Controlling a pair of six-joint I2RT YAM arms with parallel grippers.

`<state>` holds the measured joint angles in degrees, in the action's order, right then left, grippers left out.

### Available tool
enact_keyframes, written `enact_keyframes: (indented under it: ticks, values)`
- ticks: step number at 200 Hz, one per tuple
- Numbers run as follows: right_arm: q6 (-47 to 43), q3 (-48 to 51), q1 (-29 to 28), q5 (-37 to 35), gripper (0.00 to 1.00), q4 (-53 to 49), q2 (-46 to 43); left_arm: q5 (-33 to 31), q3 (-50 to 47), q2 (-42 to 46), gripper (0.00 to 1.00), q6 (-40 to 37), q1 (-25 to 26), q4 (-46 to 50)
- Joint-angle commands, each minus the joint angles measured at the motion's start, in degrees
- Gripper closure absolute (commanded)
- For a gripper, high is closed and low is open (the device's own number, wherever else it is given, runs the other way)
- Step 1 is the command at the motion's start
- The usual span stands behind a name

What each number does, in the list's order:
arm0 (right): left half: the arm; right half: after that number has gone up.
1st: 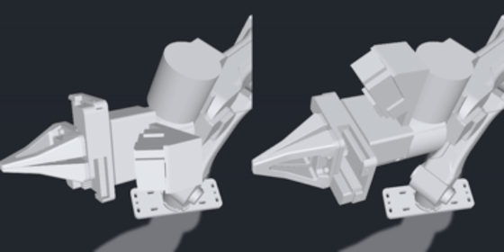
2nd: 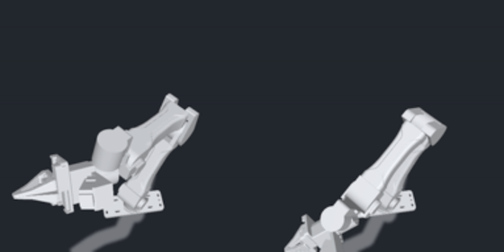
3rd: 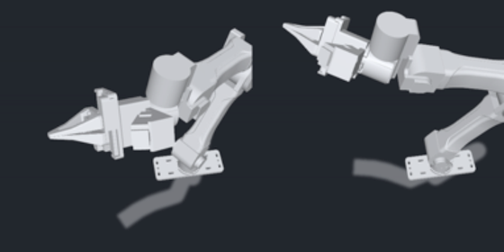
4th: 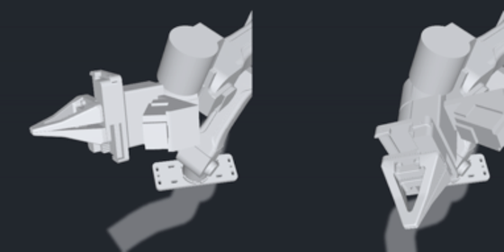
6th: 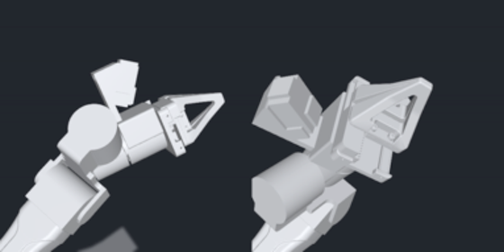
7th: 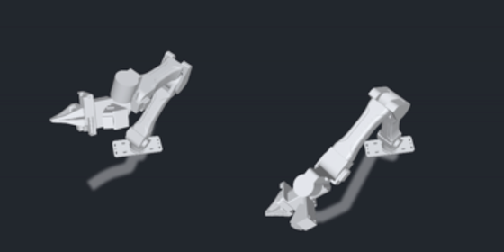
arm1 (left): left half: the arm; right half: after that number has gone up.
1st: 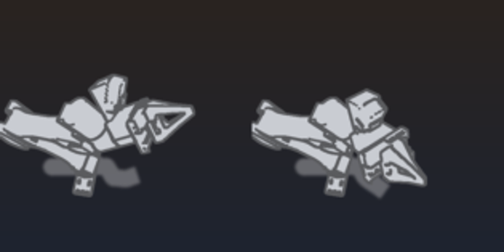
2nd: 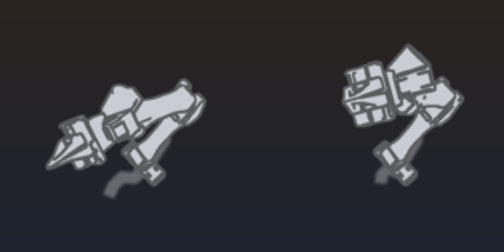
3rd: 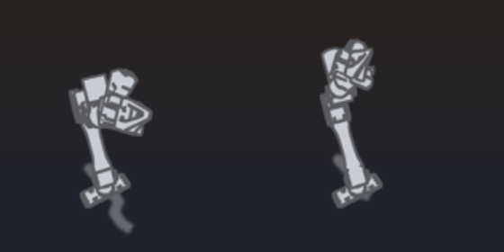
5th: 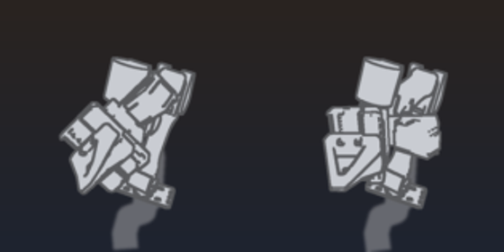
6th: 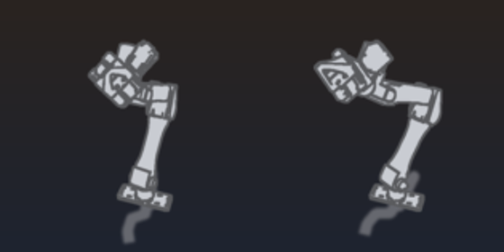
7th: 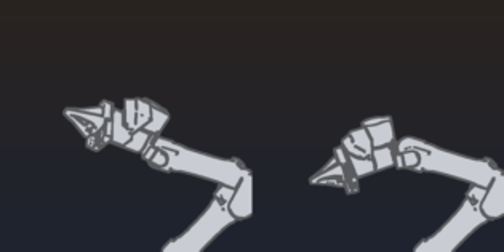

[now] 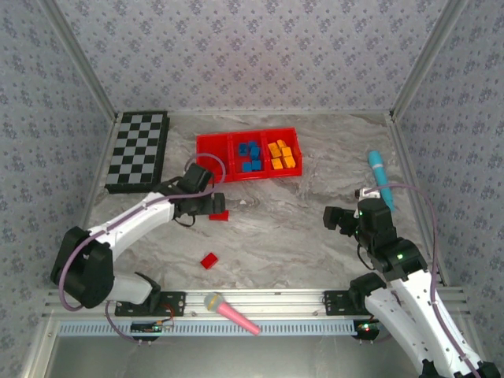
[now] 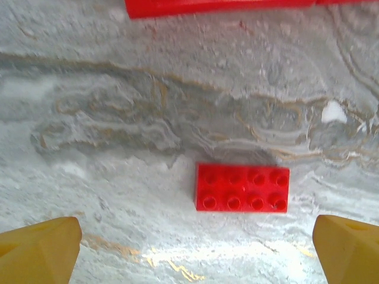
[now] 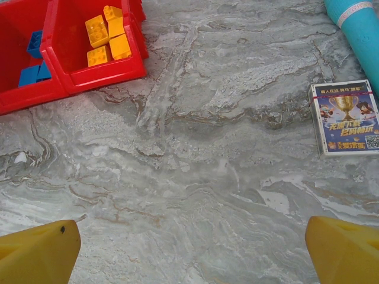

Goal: Sort the legos into containers by color
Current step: Pick up the lego from the center of the table.

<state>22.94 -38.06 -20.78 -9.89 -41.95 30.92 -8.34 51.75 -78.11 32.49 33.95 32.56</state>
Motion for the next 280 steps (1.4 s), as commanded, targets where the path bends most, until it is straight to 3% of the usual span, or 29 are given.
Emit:
enact_keyframes:
  ticks: [1, 79, 154, 204, 280]
  values:
    - [0.06, 0.28, -0.12, -0.59, 0.01, -0.15, 0.02, 0.78, -0.20, -0.42, 0.00, 1.97, 1.23, -1.05]
    - [0.11, 0.14, -0.23, -1.01, 0.01, -0.45, -0.42, 2.88, 4.69, -14.60, 0.00, 0.38, 4.98, -1.24]
    - [0.03, 0.45, -0.11, -0.81, 0.01, 0.03, -0.24, -1.28, 6.89, -22.24, 0.08, 2.13, 6.32, -1.18]
    - [-0.04, 0.36, 0.03, -1.10, 0.00, -0.08, 0.03, -0.77, 8.54, -24.39, 0.22, 3.60, 4.30, -0.66]
    - [-0.17, 0.36, 0.64, -0.94, 0.00, 0.12, 0.98, 0.41, 3.92, -18.73, 0.50, 4.29, 0.92, -4.25]
